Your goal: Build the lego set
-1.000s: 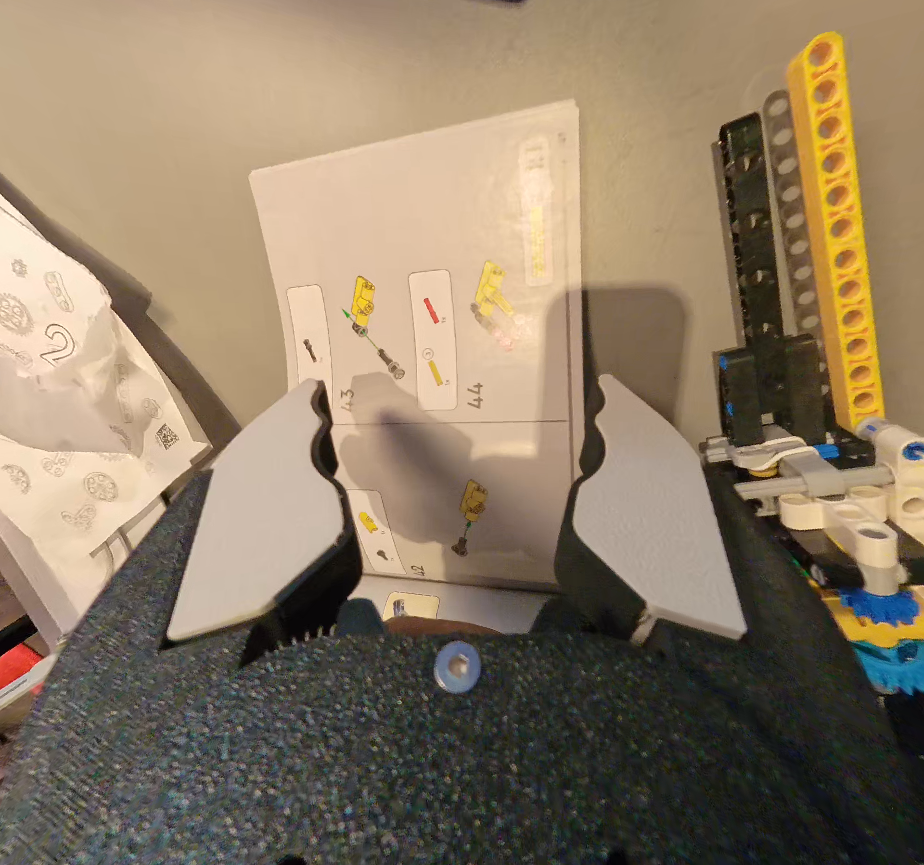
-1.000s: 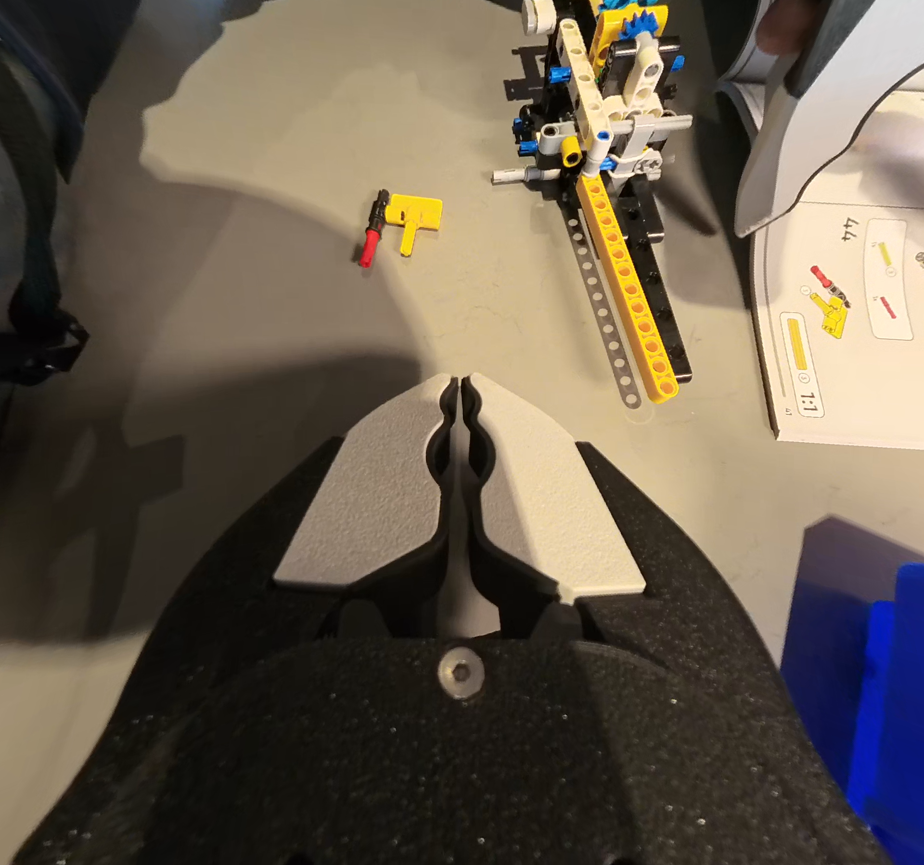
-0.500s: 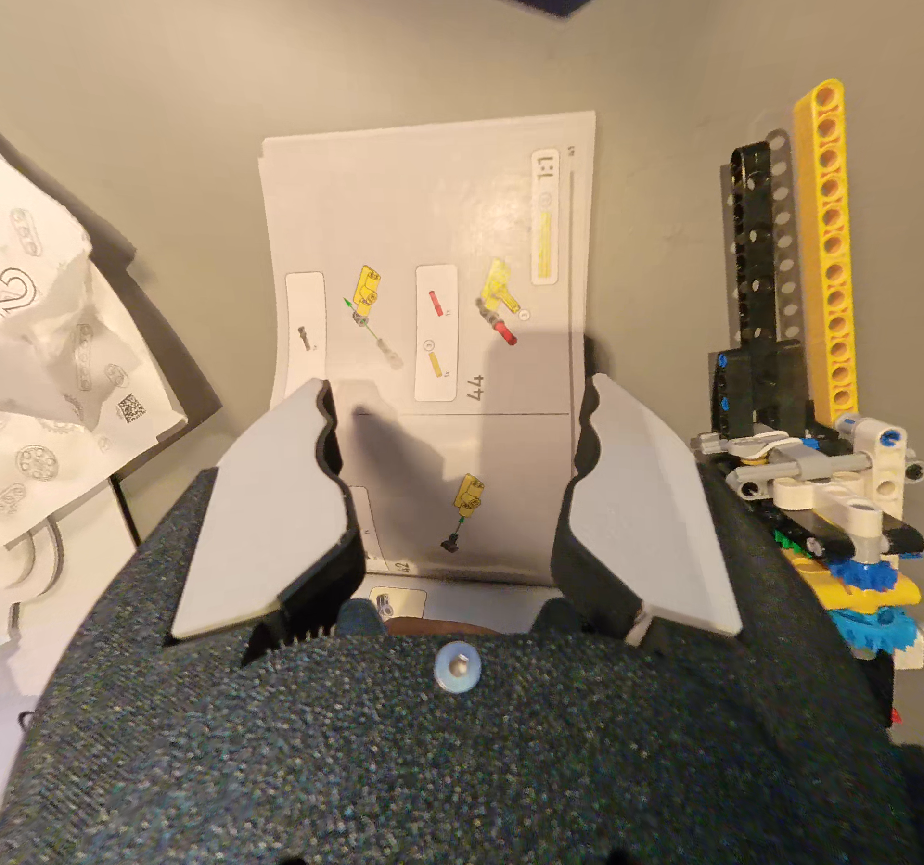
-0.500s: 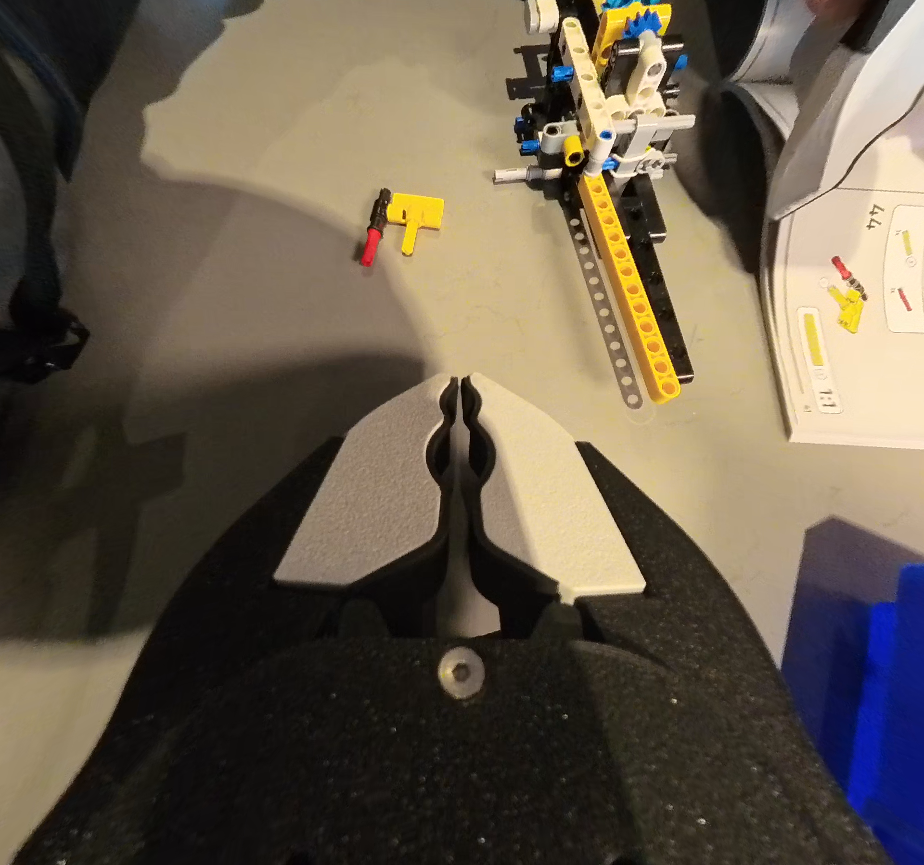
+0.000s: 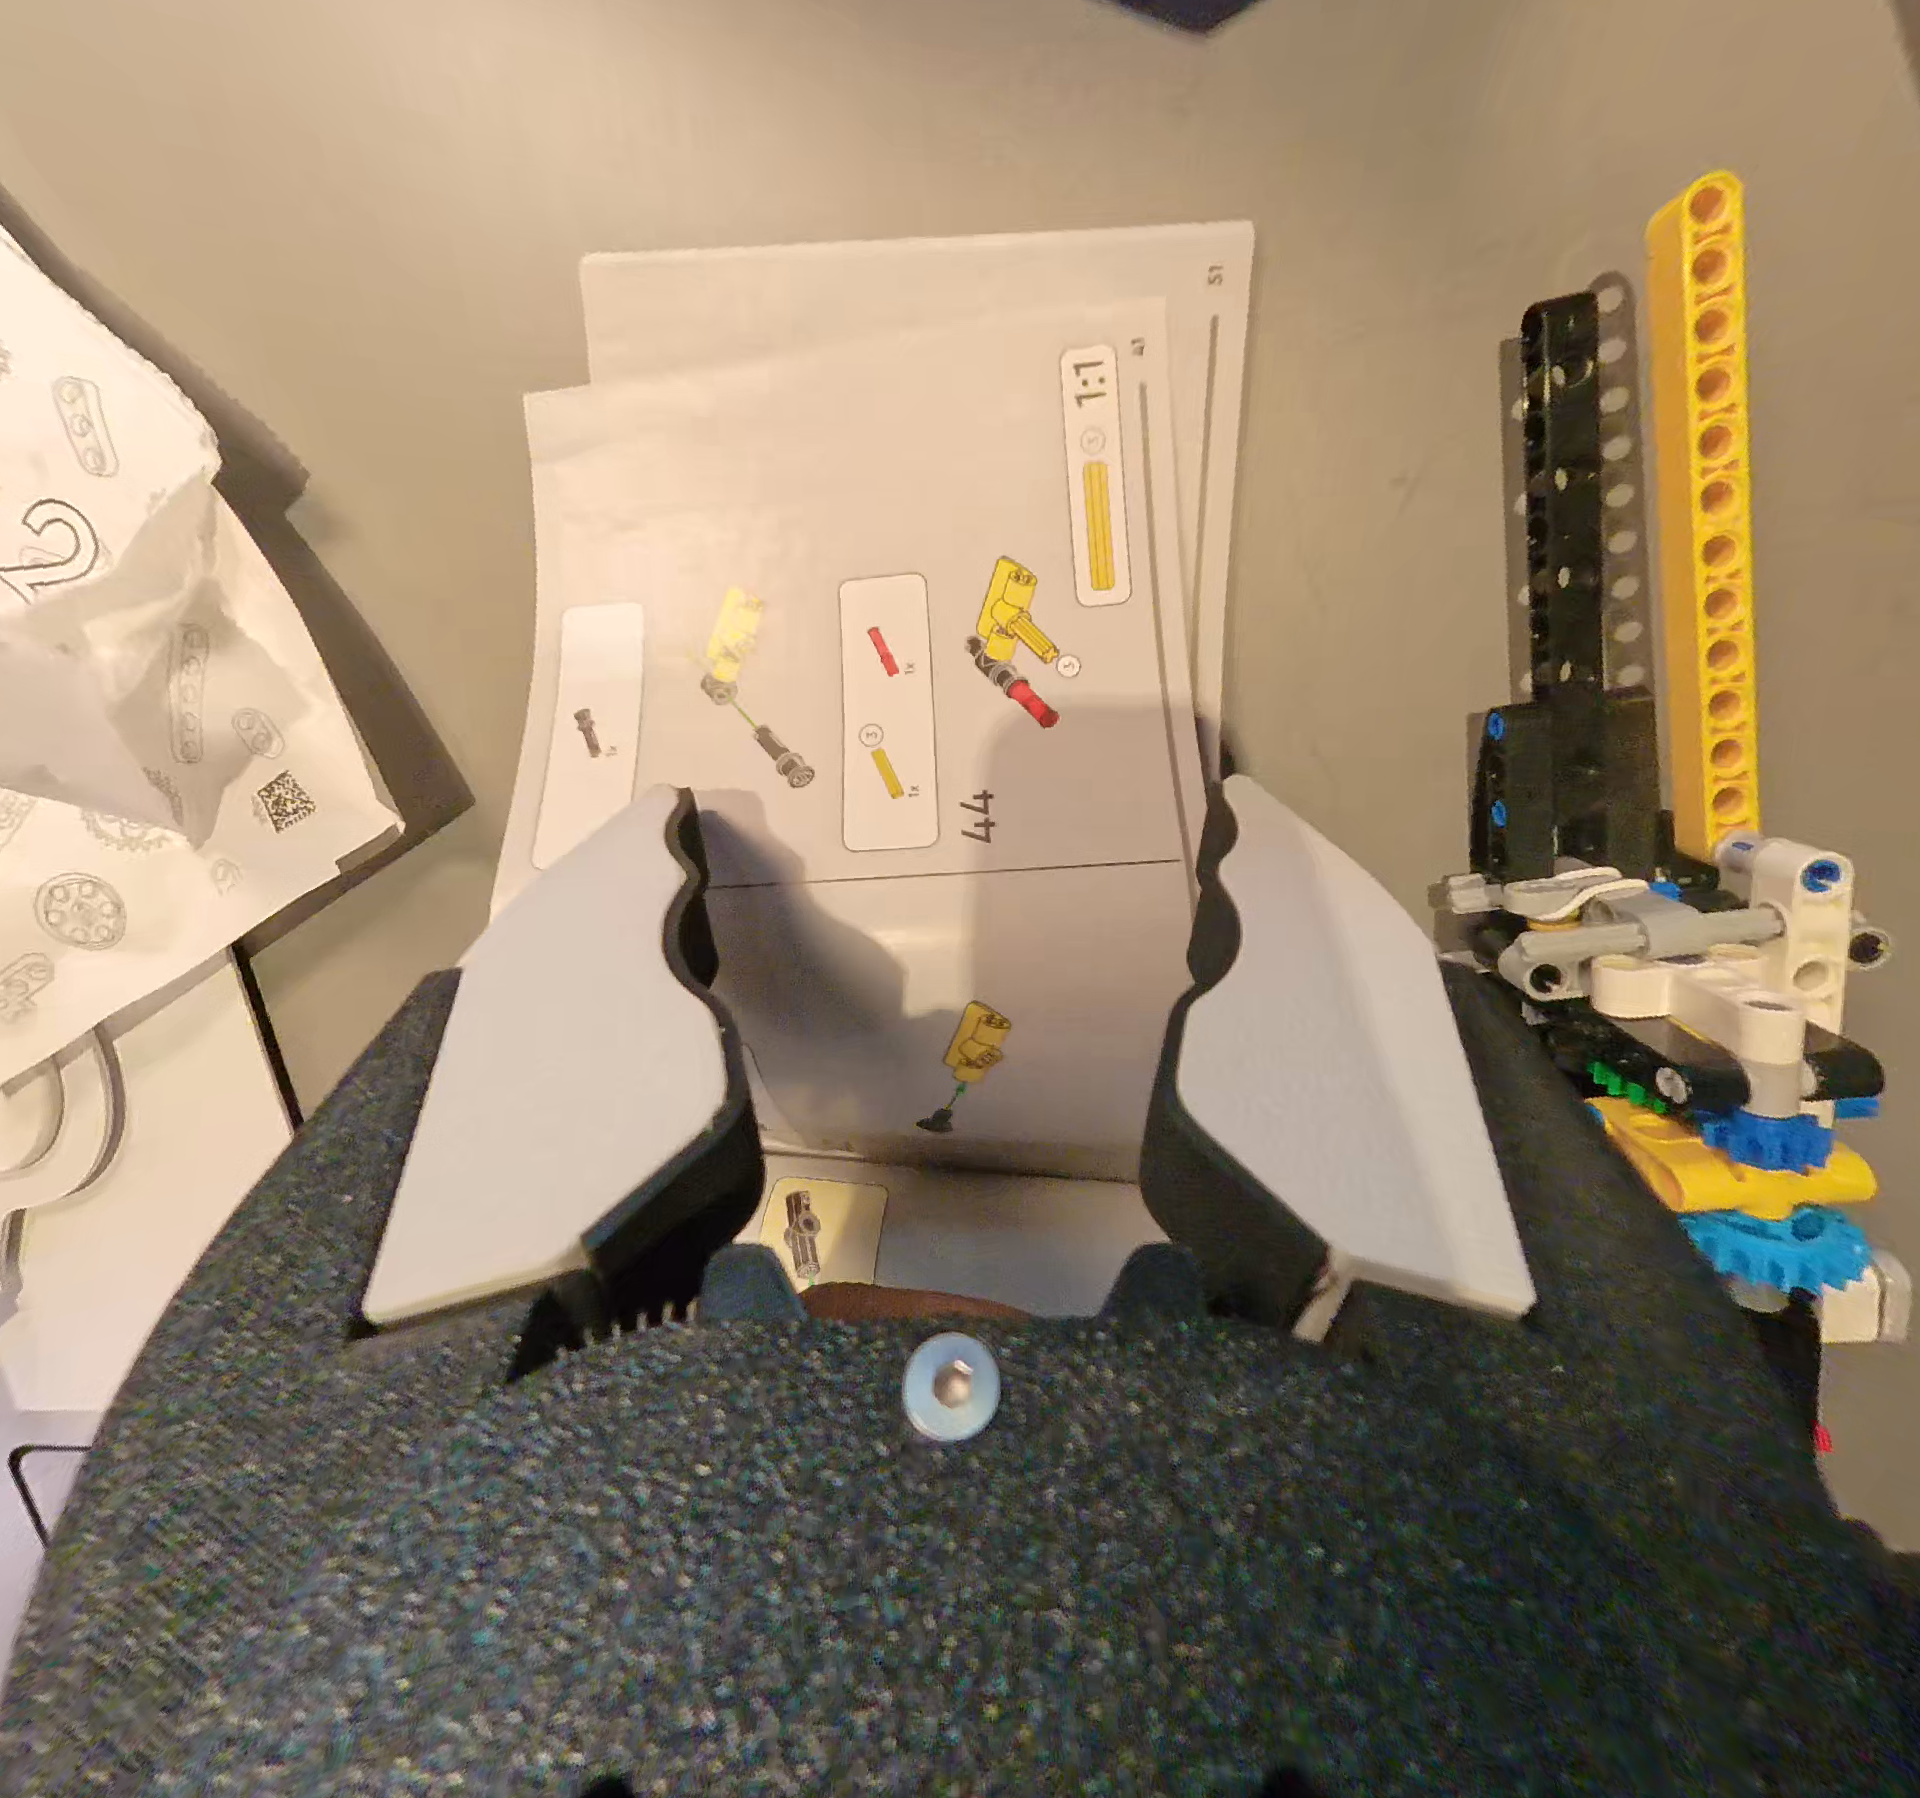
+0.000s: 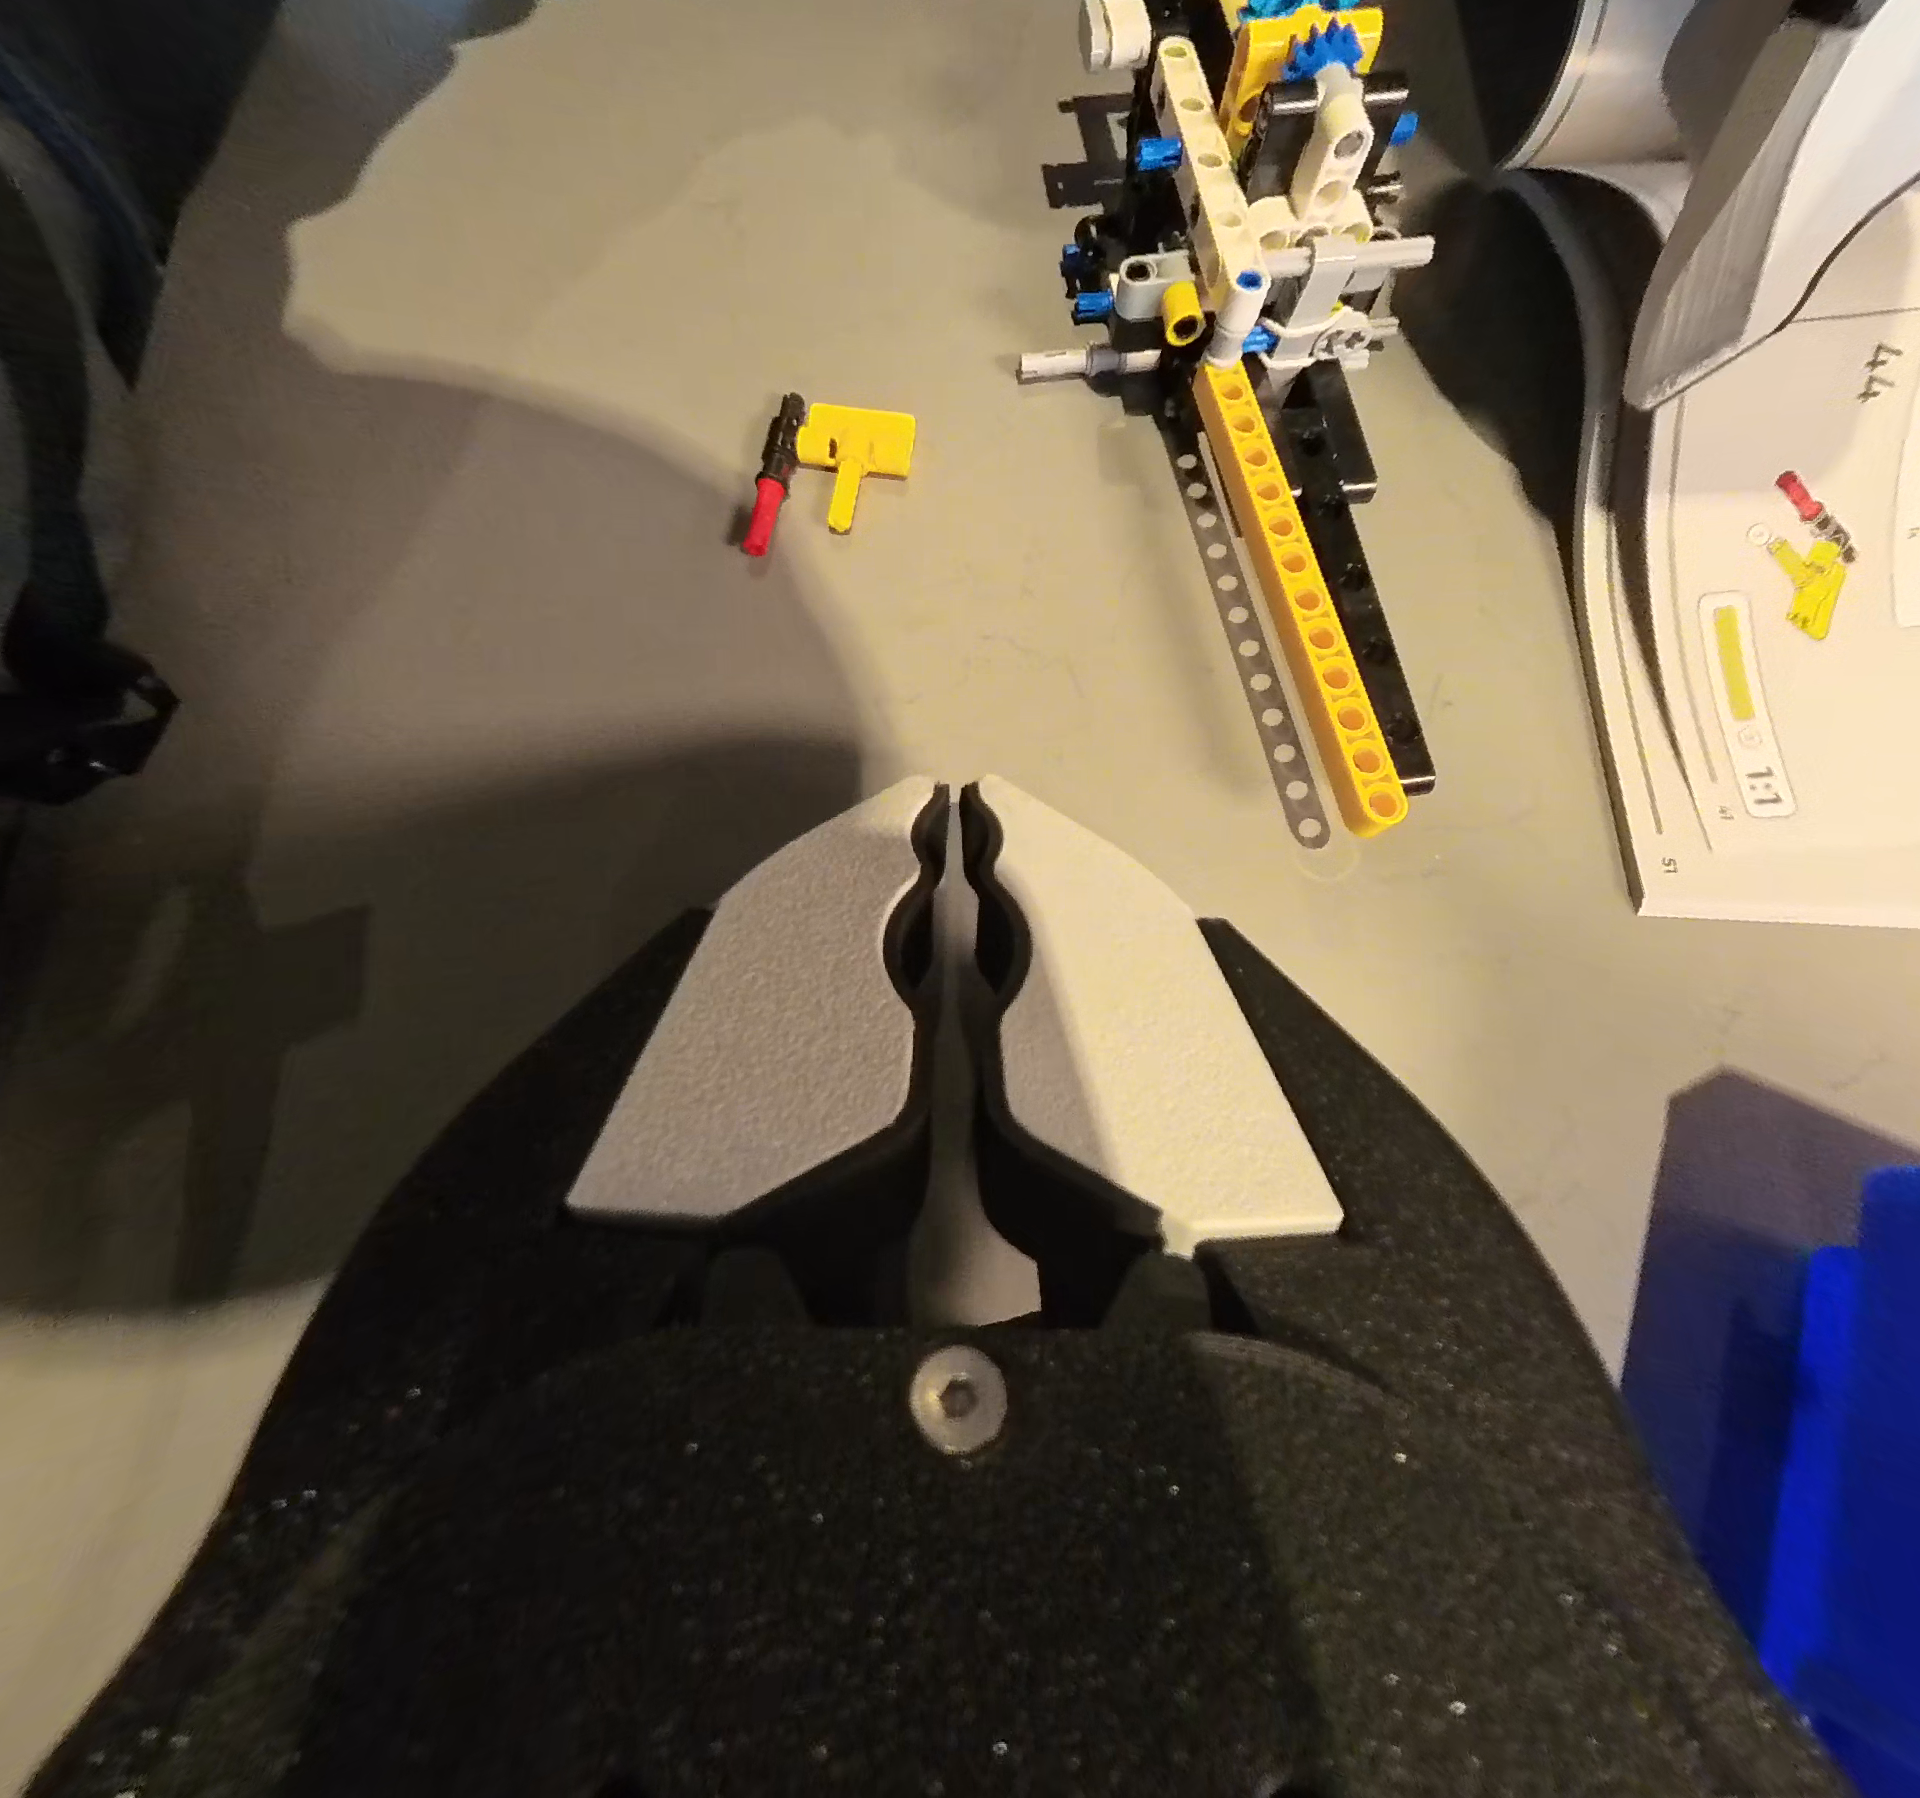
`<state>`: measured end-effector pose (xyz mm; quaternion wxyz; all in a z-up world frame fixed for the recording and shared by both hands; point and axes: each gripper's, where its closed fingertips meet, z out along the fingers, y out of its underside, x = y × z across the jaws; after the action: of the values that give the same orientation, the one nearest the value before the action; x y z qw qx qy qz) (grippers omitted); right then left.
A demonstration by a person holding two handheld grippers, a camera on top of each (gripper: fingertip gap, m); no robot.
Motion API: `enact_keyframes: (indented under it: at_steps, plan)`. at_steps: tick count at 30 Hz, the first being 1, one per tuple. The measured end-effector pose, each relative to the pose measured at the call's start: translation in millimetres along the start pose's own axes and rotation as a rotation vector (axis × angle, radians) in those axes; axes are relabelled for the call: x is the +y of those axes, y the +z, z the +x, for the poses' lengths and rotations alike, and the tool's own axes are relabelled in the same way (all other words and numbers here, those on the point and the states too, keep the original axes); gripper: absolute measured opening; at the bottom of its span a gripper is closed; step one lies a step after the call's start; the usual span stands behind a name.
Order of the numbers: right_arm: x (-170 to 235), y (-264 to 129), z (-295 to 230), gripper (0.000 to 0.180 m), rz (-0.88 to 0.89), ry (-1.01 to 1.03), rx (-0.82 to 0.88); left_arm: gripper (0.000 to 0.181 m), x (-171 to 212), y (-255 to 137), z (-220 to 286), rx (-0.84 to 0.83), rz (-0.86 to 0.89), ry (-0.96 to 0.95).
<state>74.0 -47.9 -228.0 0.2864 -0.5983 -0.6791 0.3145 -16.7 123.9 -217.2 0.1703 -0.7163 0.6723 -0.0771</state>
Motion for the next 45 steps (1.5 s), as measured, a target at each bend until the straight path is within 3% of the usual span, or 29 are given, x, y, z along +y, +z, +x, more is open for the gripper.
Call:
enact_keyframes:
  at_steps: [10,17,45]
  plan:
    - [0,0,2,0.003,0.003,0.012,0.007,0.073,3,-6,12,0.057,0.005,0.004]
    - [0,0,3,0.004,0.001,0.015,0.017,0.049,6,-3,22,0.105,0.007,-0.015]
    - [0,1,8,0.005,-0.01,0.035,0.056,0.025,2,-16,31,0.143,0.108,-0.112]
